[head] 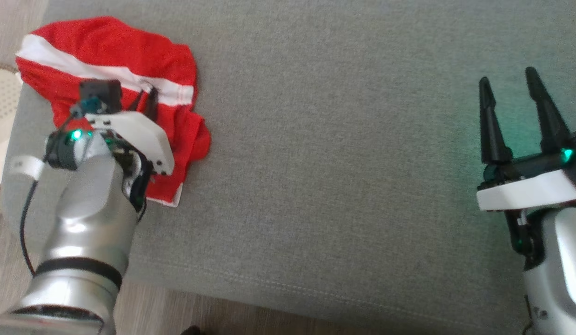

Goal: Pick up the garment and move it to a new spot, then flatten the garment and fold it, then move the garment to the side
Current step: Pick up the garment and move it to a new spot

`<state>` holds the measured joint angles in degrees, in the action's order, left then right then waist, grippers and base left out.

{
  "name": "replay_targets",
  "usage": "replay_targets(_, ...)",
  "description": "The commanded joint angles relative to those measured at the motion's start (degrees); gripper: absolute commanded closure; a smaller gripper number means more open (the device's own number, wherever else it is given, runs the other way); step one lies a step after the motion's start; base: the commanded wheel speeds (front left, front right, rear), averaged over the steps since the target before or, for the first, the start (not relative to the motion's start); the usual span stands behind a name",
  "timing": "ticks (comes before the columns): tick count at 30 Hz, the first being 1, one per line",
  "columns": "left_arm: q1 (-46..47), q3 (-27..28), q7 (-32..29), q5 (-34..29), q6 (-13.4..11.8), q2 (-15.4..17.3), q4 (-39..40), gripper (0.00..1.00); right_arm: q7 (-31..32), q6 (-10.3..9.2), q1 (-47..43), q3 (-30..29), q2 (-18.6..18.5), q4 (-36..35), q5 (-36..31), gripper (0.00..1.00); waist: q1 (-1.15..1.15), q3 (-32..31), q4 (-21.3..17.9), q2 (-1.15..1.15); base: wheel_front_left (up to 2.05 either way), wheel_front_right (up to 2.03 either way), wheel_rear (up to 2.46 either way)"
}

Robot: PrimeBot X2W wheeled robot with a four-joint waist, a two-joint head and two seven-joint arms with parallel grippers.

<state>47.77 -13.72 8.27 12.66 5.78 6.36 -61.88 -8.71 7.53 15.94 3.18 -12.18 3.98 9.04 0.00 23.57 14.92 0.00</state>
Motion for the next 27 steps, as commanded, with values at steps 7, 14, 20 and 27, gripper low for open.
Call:
replay_targets(7,-2.22,-1.79,1.98,0.49,1.07,-0.81,1.89,1.0,-2.44,-0.04,0.92,1.79,1.86,1.56,0.6,0.0,0.0,-4.68,-3.01,0.0,0.0,0.0,0.0)
replay_targets(14,-3.9,-4.9,3.29,2.74,1.41,-3.15,5.48,1.0,-4.06,-0.04,1.14,2.21,3.36,4.48,0.75,0.0,0.0,-7.96,-6.33,0.0,0.0,0.0,0.0)
replay_targets(20,-6.85,-13.08,2.31,11.87,-0.25,-3.45,13.59,1.0,-5.09,-0.04,2.15,2.81,4.18,6.62,1.05,0.0,0.0,-9.75,-10.03,0.0,0.0,0.0,0.0)
replay_targets(27,-7.33,-28.32,0.32,24.39,-10.63,-3.47,25.8,1.0,-5.81,-0.04,3.68,3.19,4.72,8.32,1.52,0.0,0.0,-10.11,-13.93,0.0,0.0,0.0,0.0)
